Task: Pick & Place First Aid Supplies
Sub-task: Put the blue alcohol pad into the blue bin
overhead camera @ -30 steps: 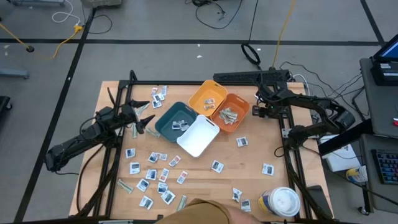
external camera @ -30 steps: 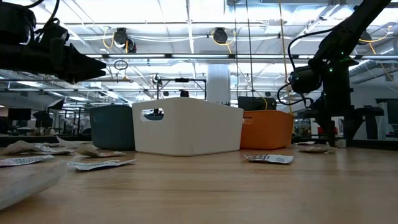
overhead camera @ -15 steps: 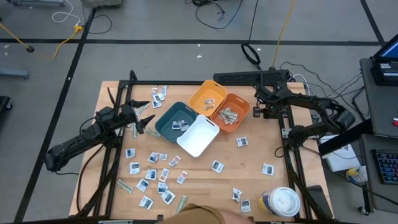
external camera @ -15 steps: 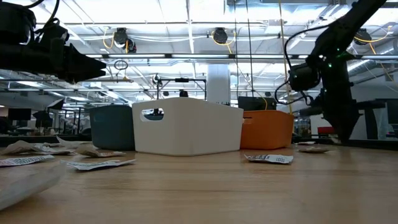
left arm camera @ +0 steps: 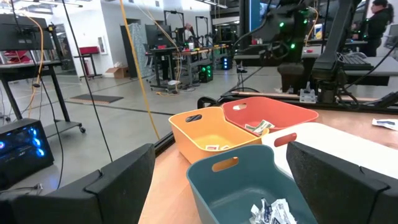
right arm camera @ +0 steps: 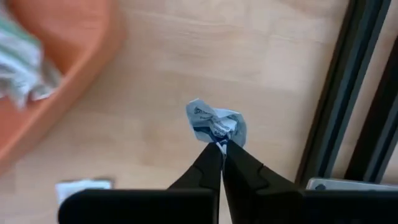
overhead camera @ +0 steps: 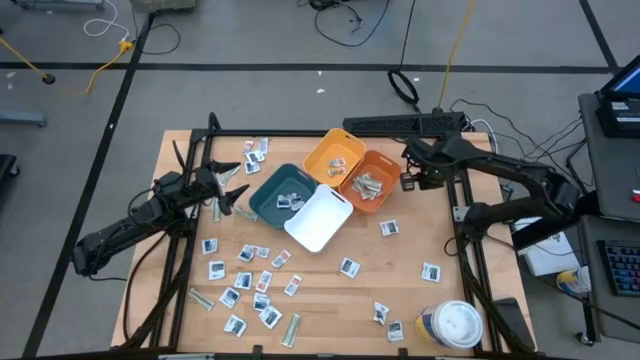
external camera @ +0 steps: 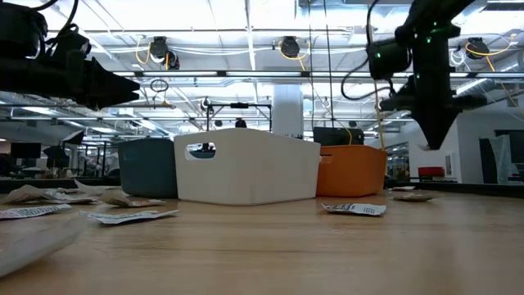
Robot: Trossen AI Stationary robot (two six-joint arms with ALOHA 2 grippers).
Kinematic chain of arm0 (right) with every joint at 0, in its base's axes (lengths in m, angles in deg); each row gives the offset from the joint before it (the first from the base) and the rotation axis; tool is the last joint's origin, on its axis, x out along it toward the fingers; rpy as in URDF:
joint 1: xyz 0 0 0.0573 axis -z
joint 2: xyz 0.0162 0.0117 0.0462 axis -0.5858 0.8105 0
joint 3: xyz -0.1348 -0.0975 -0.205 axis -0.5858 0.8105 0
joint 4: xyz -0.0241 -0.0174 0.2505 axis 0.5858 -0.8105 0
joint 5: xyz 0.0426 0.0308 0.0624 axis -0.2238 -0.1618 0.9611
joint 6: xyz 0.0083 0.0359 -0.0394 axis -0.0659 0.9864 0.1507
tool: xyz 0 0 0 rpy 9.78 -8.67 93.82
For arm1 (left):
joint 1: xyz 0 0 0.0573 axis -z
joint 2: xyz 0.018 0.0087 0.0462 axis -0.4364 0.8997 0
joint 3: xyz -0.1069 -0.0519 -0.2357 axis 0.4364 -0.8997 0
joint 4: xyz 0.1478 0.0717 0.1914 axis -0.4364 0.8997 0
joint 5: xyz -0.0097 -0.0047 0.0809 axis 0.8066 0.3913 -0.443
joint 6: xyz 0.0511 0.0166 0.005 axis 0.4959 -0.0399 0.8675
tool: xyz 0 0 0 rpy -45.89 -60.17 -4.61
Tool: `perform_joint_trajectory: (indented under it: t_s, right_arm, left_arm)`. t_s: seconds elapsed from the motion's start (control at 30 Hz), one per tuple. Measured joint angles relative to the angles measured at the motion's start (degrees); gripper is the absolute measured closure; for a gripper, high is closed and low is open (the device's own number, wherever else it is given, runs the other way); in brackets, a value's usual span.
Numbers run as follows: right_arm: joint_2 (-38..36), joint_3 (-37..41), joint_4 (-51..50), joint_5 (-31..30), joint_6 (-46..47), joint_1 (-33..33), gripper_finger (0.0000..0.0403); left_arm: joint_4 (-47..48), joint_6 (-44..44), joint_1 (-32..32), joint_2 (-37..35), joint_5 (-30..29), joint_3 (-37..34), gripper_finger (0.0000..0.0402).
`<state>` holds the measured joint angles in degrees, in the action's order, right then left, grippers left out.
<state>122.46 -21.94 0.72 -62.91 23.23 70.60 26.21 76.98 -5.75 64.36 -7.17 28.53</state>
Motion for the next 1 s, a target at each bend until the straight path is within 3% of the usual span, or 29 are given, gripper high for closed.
perform_joint_trajectory:
  t_s: [0.43, 0.67, 1.0]
  right_arm:
    - [2.5, -6.5, -0.9, 0.1, 5.9, -11.7, 0.0403]
    - [12.9, -16.9, -0.7, 0.2, 3.0, -16.1, 0.0403]
    - [30.1, -37.9, -0.7, 0.3, -8.6, -18.9, 0.0403]
  left_arm:
    - [0.0, 0.0, 0.0, 0.0, 0.0, 0.0, 0.0034]
    - [0.0, 0.0, 0.0, 0.0, 0.0, 0.0, 0.0034]
    - [0.0, 0.0, 0.0, 0.0, 0.0, 0.0, 0.0034]
